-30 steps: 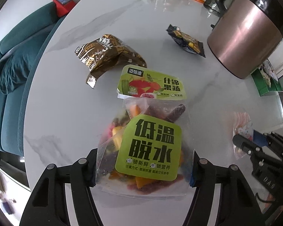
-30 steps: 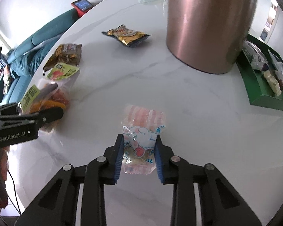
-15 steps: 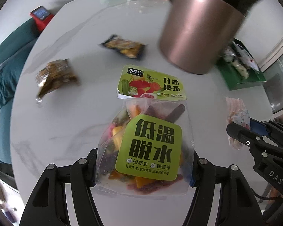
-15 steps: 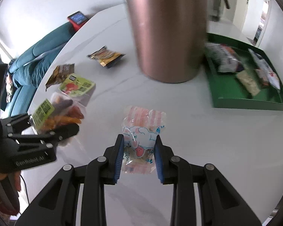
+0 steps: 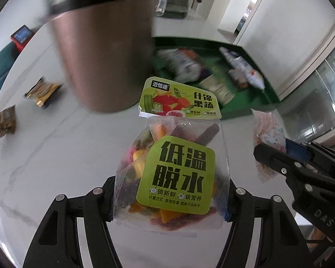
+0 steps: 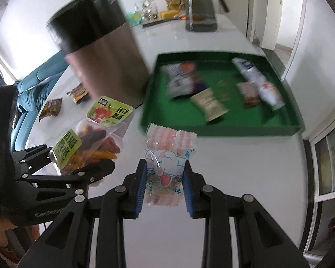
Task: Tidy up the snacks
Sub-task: 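Carry both held packets over the green tray, then open both tools to drop the fruit bag and candy packet into the tray, then move the left tool to the brown oat-chip bag while the right tool reaches the gold cookie packet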
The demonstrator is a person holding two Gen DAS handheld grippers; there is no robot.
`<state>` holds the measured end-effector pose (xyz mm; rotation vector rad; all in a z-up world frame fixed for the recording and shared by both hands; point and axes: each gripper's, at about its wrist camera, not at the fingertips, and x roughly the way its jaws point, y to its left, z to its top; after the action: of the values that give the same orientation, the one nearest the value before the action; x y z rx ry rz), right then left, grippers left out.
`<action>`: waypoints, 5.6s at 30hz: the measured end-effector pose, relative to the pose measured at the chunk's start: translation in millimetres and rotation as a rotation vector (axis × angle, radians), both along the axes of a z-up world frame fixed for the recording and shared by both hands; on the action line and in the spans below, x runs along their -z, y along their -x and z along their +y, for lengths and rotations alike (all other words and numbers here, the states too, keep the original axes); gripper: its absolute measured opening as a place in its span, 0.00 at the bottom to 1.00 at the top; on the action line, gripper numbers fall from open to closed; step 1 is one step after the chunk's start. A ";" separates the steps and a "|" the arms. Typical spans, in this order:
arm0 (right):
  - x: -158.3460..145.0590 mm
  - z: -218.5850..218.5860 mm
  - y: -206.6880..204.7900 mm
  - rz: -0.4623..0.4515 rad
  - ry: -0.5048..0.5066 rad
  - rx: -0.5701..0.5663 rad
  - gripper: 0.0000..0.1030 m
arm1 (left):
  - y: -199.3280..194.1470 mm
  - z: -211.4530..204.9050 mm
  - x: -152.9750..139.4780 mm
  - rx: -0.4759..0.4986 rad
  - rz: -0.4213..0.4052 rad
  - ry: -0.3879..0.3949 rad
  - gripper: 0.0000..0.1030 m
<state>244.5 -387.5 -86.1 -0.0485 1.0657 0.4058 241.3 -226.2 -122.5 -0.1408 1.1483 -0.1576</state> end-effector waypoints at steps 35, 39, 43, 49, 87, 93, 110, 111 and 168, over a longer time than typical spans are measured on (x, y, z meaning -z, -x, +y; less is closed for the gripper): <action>37.0 -75.6 -182.8 0.075 0.042 -0.035 0.00 | -156.5 -83.1 26.1 -0.131 0.044 -0.100 0.60; 37.0 -77.7 -183.6 0.079 0.038 -0.018 0.00 | -152.0 -84.9 22.2 -0.144 0.036 -0.109 0.60; 39.1 -80.9 -188.0 0.094 0.039 0.011 0.44 | -148.7 -92.5 22.4 -0.132 0.046 -0.126 0.61; 33.1 -89.3 -186.1 0.084 0.028 0.055 0.87 | -150.9 -98.3 20.8 -0.131 0.039 -0.150 0.69; -20.6 -111.7 -138.9 -0.029 0.020 0.164 1.00 | -104.6 -102.2 -15.5 -0.111 -0.041 -0.084 0.98; -36.5 -109.4 -113.9 -0.060 0.022 0.166 1.00 | -80.2 -100.1 -31.5 -0.099 -0.079 -0.063 0.98; -40.1 -31.4 -32.6 -0.113 -0.029 0.123 1.00 | 7.8 6.2 -43.2 -0.150 -0.101 -0.008 0.98; -41.1 -22.4 -27.7 -0.116 -0.032 0.117 1.00 | 11.6 17.2 -43.5 -0.158 -0.102 -0.004 0.98; 50.5 368.1 -75.5 -0.019 0.094 -0.126 1.00 | -24.2 380.8 47.0 -0.102 -0.003 -0.011 0.98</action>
<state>319.9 -19.5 -136.5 -0.2031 1.0654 0.4678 265.5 154.5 -169.5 -0.1888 1.1363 -0.0605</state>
